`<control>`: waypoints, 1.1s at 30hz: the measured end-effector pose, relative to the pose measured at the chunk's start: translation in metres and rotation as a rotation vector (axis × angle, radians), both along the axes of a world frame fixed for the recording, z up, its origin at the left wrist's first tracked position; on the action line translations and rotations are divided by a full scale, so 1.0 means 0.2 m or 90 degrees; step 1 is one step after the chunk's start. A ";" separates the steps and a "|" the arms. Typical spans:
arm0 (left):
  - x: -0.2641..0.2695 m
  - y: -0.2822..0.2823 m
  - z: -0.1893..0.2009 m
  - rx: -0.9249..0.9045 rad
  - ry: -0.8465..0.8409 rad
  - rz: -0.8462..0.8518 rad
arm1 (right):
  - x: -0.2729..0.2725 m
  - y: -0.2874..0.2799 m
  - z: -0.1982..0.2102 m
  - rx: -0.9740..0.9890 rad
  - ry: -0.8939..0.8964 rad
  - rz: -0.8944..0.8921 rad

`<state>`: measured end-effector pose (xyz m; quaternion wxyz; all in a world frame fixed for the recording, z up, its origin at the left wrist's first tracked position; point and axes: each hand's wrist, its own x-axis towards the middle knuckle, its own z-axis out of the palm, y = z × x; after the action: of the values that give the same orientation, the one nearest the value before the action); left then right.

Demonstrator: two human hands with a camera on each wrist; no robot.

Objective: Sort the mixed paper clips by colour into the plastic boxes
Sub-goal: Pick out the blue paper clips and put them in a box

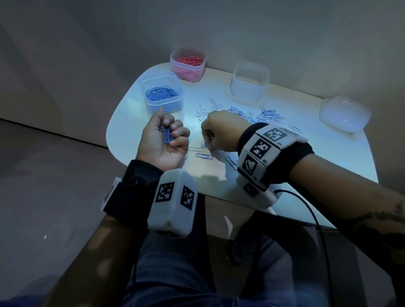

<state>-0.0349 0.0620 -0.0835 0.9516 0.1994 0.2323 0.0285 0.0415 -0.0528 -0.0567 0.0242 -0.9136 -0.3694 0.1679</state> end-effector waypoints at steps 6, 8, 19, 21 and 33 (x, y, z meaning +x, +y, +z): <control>-0.03 0.02 -0.01 -0.019 0.000 0.037 | -0.03 -0.07 0.10 0.164 0.059 -0.075; -0.04 0.02 -0.01 -0.021 0.002 0.047 | -0.09 -0.07 0.08 0.128 0.070 -0.072; -0.09 -0.05 -0.01 -0.096 -0.025 0.132 | -0.12 -0.01 -0.01 0.029 0.064 -0.066; -0.09 -0.05 -0.01 -0.080 -0.025 0.127 | -0.12 -0.02 -0.01 0.046 0.057 -0.070; -0.08 -0.14 -0.01 -0.048 -0.039 0.099 | -0.06 -0.14 0.20 0.335 0.176 -0.171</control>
<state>-0.0514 0.0335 -0.0863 0.9599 0.1439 0.2187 0.1001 0.0288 -0.0804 -0.0162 0.3317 -0.8850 -0.2696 0.1847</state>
